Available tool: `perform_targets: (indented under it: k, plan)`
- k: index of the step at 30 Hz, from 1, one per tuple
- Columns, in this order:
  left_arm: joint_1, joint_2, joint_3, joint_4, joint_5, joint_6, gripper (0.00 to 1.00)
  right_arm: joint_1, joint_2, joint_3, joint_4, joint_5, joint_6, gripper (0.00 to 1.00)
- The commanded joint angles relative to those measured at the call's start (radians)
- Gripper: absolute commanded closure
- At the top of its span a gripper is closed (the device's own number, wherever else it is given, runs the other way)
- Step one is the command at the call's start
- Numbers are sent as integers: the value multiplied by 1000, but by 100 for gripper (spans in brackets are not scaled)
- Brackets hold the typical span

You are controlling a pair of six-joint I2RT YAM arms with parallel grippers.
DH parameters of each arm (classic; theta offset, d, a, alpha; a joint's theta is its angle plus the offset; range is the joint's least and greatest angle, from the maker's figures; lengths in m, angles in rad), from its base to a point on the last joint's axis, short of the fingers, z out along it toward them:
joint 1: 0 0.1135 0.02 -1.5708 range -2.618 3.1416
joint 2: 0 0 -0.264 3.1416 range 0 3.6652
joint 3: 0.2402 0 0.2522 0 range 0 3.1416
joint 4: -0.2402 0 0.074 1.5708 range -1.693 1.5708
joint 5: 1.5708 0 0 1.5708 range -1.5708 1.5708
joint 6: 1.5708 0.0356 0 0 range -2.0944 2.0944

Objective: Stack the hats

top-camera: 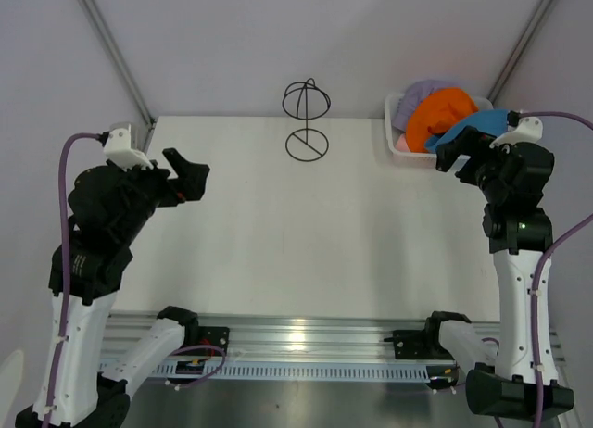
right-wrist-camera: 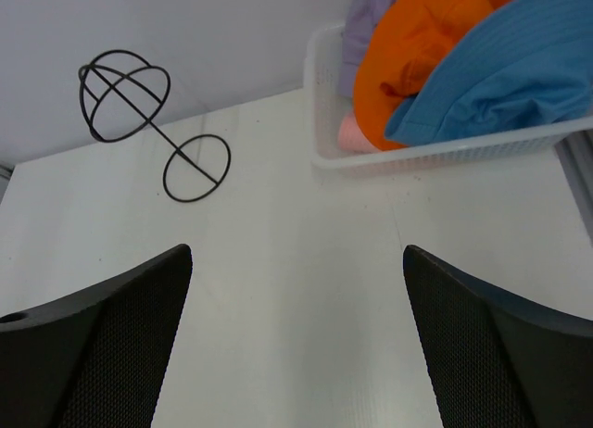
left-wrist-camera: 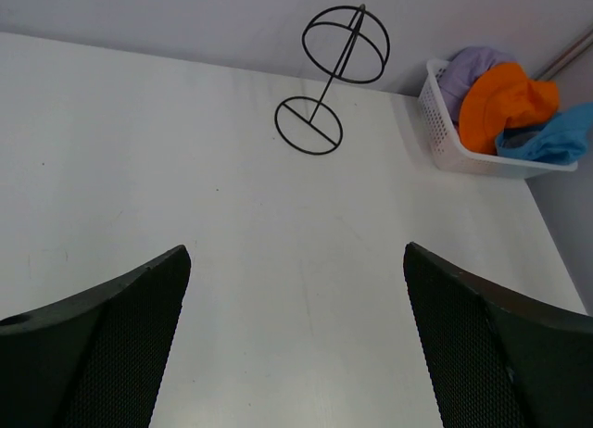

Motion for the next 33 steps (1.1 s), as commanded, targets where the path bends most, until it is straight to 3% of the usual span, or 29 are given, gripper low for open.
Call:
perform_targets:
  k: [1,6,14,21,26,33]
  plan:
    - [5,1,-39,5,12,-3,1,3,-33,79,6,28,-48,0]
    - [5,80,-47,93,76,-167,0,3,-10,53,27,1,-12,0]
    - [-11,575,210,262,161,-359,1,3,88,116,3,66,27,0]
    - [-43,907,393,360,98,-533,3,1,88,95,27,194,12,0]
    - [-86,1140,678,296,-17,-610,3,1,99,78,69,200,-1,0]
    - [-86,1346,787,342,-68,-715,6,-3,98,102,30,211,-19,0]
